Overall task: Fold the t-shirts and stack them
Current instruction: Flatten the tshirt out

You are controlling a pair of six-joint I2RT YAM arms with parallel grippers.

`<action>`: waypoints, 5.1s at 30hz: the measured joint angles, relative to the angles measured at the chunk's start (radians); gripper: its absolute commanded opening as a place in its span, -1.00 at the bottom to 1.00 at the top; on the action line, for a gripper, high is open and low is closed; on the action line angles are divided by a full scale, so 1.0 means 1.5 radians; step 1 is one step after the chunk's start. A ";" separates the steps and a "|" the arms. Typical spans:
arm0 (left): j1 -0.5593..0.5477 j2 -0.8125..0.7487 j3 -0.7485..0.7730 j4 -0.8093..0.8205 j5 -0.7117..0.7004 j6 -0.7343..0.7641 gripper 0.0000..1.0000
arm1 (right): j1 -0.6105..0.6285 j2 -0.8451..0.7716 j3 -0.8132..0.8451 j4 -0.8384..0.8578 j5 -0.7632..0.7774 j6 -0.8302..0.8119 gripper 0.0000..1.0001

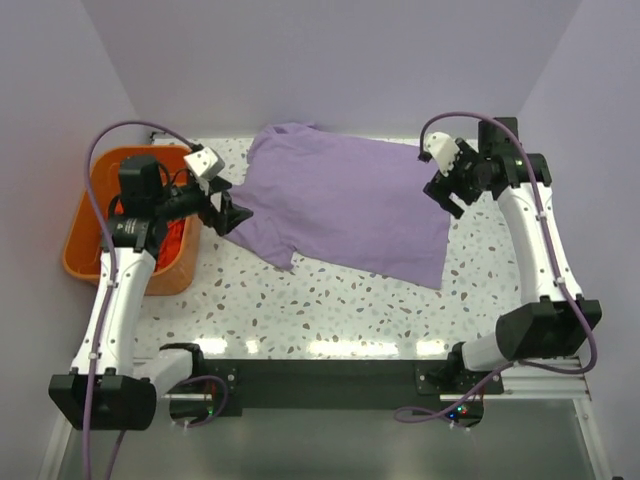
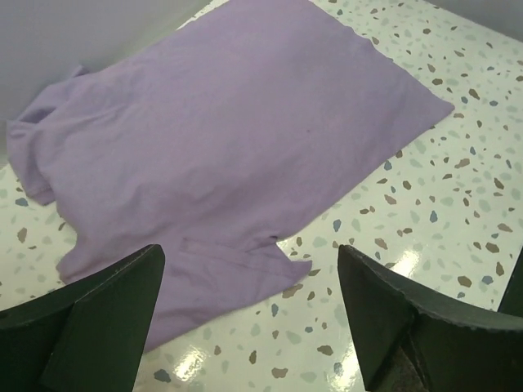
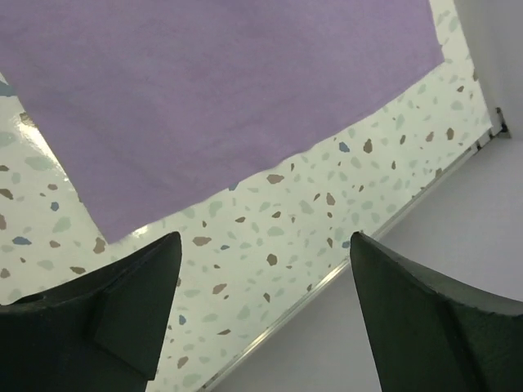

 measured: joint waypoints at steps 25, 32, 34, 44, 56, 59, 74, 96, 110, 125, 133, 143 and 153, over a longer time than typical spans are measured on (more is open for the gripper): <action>-0.105 0.555 0.265 -0.104 -0.260 0.154 0.23 | 0.038 0.346 -0.088 0.016 0.057 0.313 0.00; -0.107 0.637 0.326 -0.112 -0.253 0.157 0.18 | 0.038 0.362 -0.096 0.030 0.086 0.321 0.00; -0.108 0.653 0.337 -0.118 -0.249 0.157 0.15 | 0.038 0.362 -0.096 0.030 0.091 0.321 -0.01; -0.110 0.703 0.353 -0.140 -0.246 0.156 0.04 | 0.038 0.362 -0.096 0.030 0.100 0.320 0.00; -0.113 0.725 0.353 -0.140 -0.238 0.155 -0.26 | 0.038 0.372 -0.092 0.030 0.109 0.320 0.00; -0.113 0.725 0.353 -0.141 -0.230 0.156 -0.26 | 0.038 0.375 -0.092 0.030 0.111 0.320 0.00; -0.113 0.725 0.348 -0.146 -0.207 0.167 -1.00 | 0.038 0.375 -0.092 0.030 0.117 0.320 0.00; -0.028 0.332 -0.001 -0.351 -0.216 0.420 -1.00 | 0.030 0.396 -0.092 0.052 0.224 0.288 -0.01; -0.039 0.245 -0.090 -0.459 -0.234 0.607 -0.03 | 0.026 0.382 -0.048 0.004 0.177 0.270 0.16; -0.100 0.457 0.035 -0.137 -0.336 0.333 -0.14 | 0.027 0.340 -0.117 0.009 0.169 0.272 -0.09; -0.170 0.418 -0.078 -0.067 -0.417 0.334 -0.33 | 0.034 0.356 -0.171 0.053 0.223 0.249 -0.09; -0.350 0.255 -0.217 -0.261 -0.348 0.408 -0.32 | 0.029 0.237 -0.287 0.013 0.225 0.146 -0.19; -0.213 0.377 0.032 -0.270 -0.274 0.335 -0.19 | 0.026 0.273 -0.105 -0.006 0.144 0.192 -0.21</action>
